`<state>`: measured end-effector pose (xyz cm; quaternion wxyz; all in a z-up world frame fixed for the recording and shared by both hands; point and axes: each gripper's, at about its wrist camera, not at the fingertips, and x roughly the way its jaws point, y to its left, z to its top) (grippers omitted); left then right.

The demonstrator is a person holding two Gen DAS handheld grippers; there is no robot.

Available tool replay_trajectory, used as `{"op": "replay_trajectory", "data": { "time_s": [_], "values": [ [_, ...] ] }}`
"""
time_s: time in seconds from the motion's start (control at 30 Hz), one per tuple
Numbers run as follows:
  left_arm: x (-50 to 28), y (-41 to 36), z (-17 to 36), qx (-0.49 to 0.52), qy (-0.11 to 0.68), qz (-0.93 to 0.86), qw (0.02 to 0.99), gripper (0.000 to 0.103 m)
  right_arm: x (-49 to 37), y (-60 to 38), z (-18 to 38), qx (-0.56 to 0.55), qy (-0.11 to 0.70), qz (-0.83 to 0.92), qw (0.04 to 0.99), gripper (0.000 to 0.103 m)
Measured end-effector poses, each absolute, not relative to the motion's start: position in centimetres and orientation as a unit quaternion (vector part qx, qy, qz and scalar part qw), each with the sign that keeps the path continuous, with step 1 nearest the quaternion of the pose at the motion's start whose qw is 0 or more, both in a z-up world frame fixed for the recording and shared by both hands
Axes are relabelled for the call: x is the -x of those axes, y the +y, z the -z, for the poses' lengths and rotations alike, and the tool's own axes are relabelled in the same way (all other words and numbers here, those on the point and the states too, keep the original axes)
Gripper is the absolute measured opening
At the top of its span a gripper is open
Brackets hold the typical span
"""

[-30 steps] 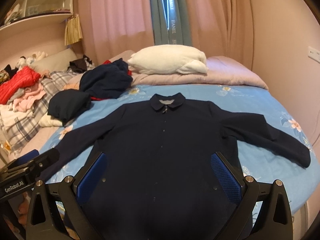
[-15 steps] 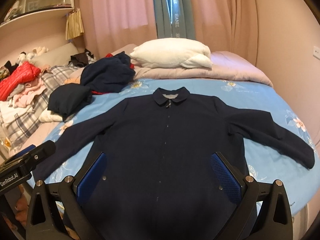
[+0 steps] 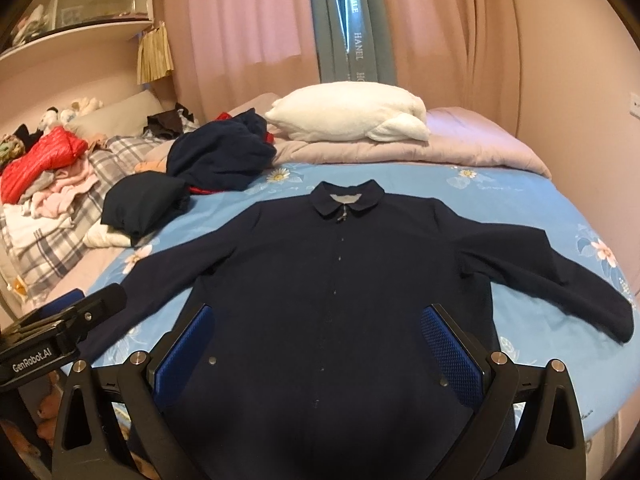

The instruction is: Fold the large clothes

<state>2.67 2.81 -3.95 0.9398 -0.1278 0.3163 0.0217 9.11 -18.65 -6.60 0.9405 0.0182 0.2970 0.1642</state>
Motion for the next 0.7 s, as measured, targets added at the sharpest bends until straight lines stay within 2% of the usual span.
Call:
{"op": "replay_trajectory", "data": {
  "time_s": [0.7],
  "values": [
    [-2.61, 2.85, 3.65, 0.118, 0.303, -0.012, 0.946, 0.102, -9.59, -18.15, 6.88, -0.013, 0.295, -0.143, 0.945, 0.102]
  ]
}}
